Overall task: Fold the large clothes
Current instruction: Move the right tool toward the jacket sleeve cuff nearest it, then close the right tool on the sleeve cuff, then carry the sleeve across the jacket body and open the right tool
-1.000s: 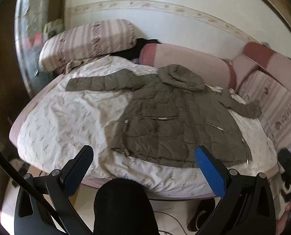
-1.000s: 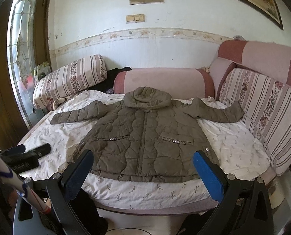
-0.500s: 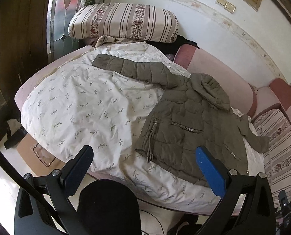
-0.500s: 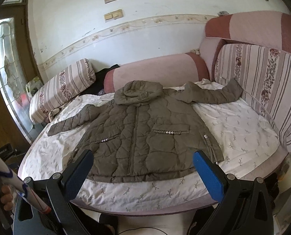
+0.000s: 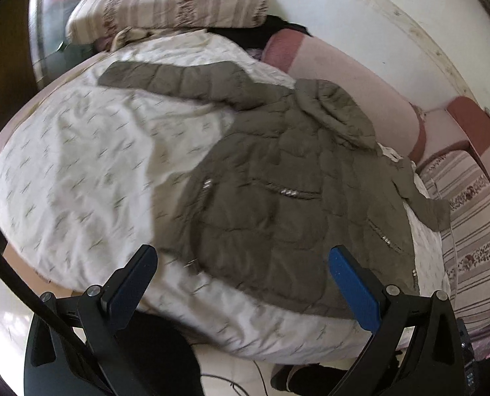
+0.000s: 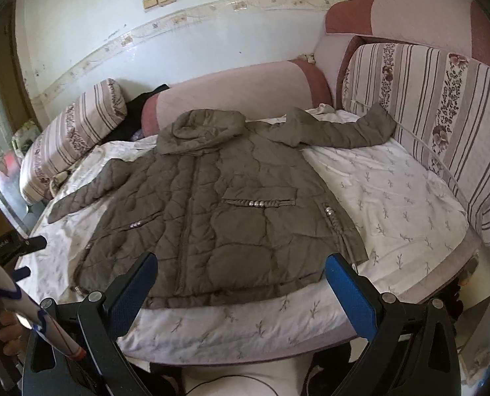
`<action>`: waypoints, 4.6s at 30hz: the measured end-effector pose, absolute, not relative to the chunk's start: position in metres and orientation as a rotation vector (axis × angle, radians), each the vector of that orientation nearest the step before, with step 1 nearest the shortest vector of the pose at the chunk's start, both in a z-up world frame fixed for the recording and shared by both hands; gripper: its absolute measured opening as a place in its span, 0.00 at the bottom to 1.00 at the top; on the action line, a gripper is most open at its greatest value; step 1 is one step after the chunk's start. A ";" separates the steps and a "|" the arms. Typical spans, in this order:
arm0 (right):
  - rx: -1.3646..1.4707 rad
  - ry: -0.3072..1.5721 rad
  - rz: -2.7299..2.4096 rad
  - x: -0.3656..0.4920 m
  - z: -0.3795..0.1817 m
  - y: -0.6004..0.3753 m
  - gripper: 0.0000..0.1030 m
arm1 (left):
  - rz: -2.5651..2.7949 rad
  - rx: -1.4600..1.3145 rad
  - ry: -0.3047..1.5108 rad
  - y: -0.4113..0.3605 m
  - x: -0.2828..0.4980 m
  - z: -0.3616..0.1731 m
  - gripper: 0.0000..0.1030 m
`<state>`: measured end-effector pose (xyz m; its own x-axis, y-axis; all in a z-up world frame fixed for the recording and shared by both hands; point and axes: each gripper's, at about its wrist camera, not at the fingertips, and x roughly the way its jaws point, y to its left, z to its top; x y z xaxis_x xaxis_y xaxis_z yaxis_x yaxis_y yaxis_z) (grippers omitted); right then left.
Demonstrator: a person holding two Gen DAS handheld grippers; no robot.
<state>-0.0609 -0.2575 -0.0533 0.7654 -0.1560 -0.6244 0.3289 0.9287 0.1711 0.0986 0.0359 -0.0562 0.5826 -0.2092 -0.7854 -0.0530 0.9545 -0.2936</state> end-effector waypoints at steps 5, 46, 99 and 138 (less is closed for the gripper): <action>0.261 0.658 -0.254 -0.038 -0.057 -0.258 1.00 | -0.110 -0.255 0.854 0.007 0.105 -0.045 1.00; 0.476 0.671 -0.443 0.162 -0.119 -0.513 0.96 | -0.008 0.070 0.875 -0.114 0.359 -0.175 1.00; 0.686 0.497 -0.792 0.170 -0.117 -0.739 0.15 | -0.124 0.136 0.897 -0.147 0.376 -0.194 1.00; 0.556 0.636 0.234 0.315 -0.114 -0.300 0.14 | 0.101 -0.135 0.805 -0.058 0.372 -0.146 1.00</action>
